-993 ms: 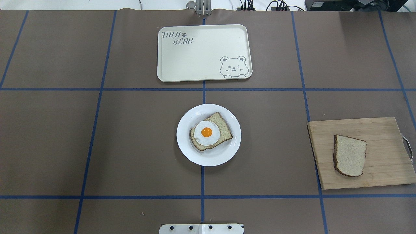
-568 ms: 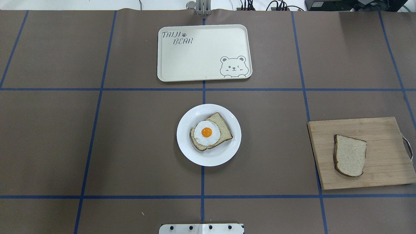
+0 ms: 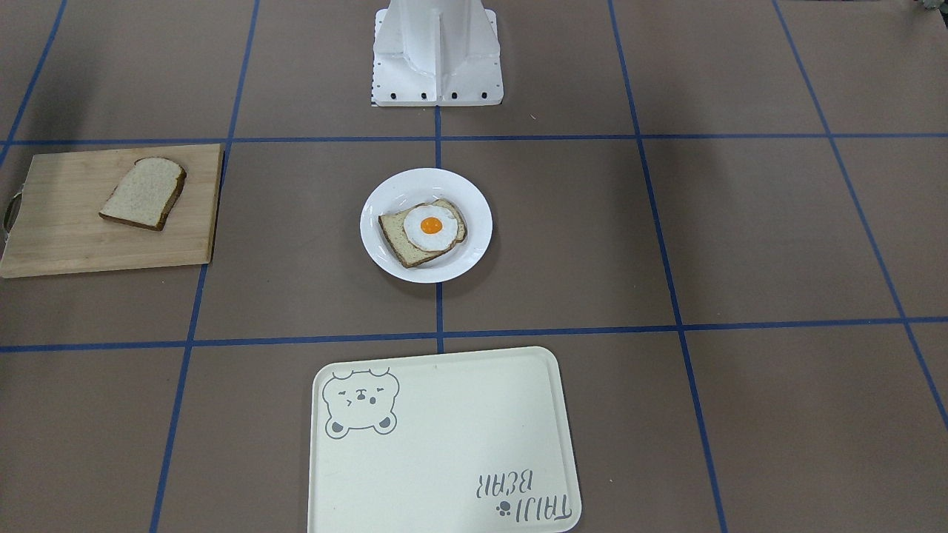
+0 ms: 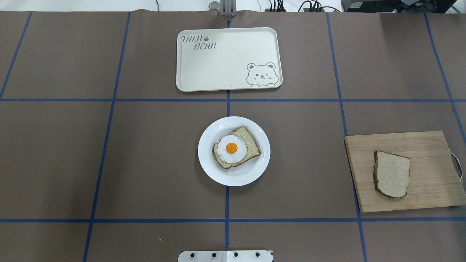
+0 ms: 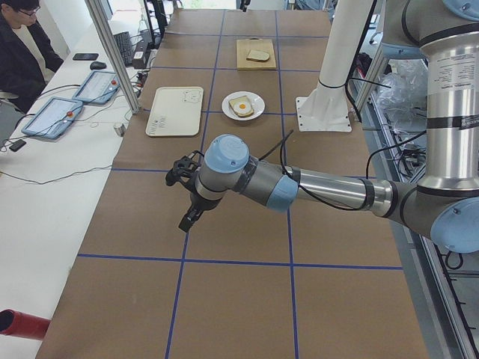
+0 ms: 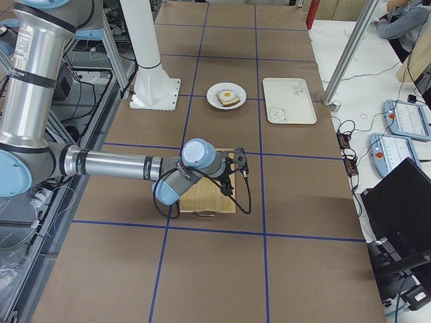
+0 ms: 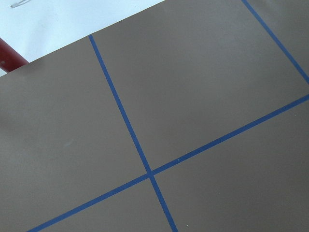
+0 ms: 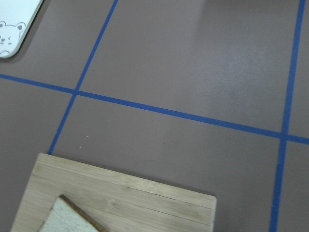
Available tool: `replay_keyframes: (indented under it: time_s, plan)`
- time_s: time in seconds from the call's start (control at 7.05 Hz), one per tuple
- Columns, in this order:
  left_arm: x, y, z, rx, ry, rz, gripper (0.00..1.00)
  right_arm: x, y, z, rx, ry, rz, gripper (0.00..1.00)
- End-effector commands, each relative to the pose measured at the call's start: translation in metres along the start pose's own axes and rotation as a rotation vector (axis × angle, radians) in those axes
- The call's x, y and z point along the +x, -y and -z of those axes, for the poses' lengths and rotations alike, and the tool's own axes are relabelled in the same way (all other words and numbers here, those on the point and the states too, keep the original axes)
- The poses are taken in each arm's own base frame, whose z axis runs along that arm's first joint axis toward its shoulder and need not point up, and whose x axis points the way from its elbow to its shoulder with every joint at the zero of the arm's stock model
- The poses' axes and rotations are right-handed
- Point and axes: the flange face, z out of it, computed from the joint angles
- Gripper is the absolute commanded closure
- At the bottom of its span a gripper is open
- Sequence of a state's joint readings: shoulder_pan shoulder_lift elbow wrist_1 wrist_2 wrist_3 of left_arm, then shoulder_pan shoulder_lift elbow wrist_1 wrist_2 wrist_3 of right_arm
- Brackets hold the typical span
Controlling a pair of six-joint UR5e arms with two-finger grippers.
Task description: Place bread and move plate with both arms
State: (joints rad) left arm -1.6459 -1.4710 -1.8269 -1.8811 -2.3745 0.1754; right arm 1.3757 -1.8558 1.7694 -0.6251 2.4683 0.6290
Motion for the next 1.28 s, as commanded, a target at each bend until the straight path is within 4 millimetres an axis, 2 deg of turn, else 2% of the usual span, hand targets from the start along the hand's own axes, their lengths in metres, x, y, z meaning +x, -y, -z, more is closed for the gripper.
replay_keyframes:
  time_s: [0.0,0.14,0.28,0.57,0.71,0.85,1.14]
  plan:
    - [0.000,-0.010,-0.002,-0.004,-0.002,0.002,0.01,-0.045,-0.014,-0.050,0.054,0.021,-0.140,0.06]
    - [0.001,-0.015,-0.002,0.011,-0.001,-0.008,0.01,-0.056,-0.021,-0.072,0.070,-0.003,-0.206,0.05]
    - [0.002,-0.022,-0.003,0.021,0.001,-0.017,0.01,-0.067,-0.040,-0.102,0.102,-0.057,-0.252,0.05]
    - [0.002,-0.025,-0.003,0.023,0.003,-0.018,0.01,-0.086,-0.083,-0.146,0.148,-0.124,-0.286,0.04]
    - [0.002,-0.025,-0.003,0.023,0.003,-0.018,0.01,-0.087,-0.105,-0.157,0.141,-0.157,-0.262,0.04]
    - [0.002,-0.025,-0.003,0.023,0.003,-0.016,0.01,-0.086,-0.116,-0.160,0.129,-0.172,-0.248,0.16]
    - [0.002,-0.025,-0.004,0.022,0.003,-0.015,0.01,-0.078,-0.129,-0.158,0.105,-0.195,-0.228,0.27]
